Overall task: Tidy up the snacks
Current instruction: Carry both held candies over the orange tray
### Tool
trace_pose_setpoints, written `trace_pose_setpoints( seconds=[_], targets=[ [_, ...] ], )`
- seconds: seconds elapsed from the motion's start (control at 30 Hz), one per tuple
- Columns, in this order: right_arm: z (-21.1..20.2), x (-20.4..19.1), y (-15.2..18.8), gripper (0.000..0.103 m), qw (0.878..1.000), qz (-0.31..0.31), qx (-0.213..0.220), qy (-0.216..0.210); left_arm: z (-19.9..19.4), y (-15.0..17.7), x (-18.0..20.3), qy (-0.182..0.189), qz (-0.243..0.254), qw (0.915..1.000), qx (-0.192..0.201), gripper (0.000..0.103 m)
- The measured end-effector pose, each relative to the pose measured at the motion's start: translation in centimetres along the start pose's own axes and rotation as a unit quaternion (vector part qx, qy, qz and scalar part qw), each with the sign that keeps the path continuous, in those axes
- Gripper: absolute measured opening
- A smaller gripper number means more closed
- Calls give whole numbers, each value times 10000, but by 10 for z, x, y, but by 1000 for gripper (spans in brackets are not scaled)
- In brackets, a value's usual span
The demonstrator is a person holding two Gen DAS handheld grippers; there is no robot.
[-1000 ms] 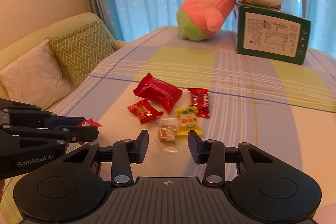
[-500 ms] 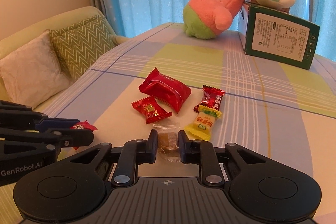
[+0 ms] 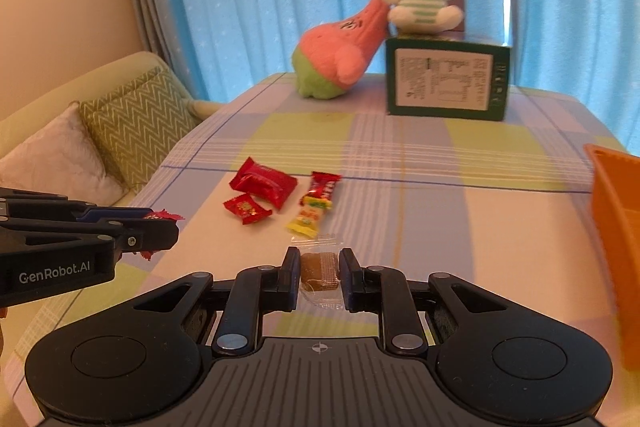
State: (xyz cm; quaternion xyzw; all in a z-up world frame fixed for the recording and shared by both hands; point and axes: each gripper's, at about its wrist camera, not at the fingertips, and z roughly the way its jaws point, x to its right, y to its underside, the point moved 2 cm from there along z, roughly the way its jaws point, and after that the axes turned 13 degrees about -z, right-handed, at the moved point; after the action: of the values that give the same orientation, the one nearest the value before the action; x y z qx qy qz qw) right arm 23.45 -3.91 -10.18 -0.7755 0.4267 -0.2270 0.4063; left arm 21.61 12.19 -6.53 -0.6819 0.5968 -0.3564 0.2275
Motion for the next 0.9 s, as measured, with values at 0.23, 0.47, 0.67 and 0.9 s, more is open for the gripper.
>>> trace_pose_setpoints(
  seconds=[0.23, 0.47, 0.67, 0.9],
  targets=[
    [-56, 28, 14, 21, 9995, 203, 28, 237, -29, 12, 44, 181, -60, 9998, 21, 16],
    [-98, 48, 29, 21, 9983, 389, 34, 434, -46, 29, 80, 336, -150, 9993, -40, 16],
    [-125, 65, 42, 21, 9967, 534, -1, 614, -50, 41, 106, 455, -196, 9987, -137, 16],
    [-147, 86, 53, 21, 9946, 652, -8, 807, -50, 47, 136, 620, -137, 9978, -190, 16]
  ],
)
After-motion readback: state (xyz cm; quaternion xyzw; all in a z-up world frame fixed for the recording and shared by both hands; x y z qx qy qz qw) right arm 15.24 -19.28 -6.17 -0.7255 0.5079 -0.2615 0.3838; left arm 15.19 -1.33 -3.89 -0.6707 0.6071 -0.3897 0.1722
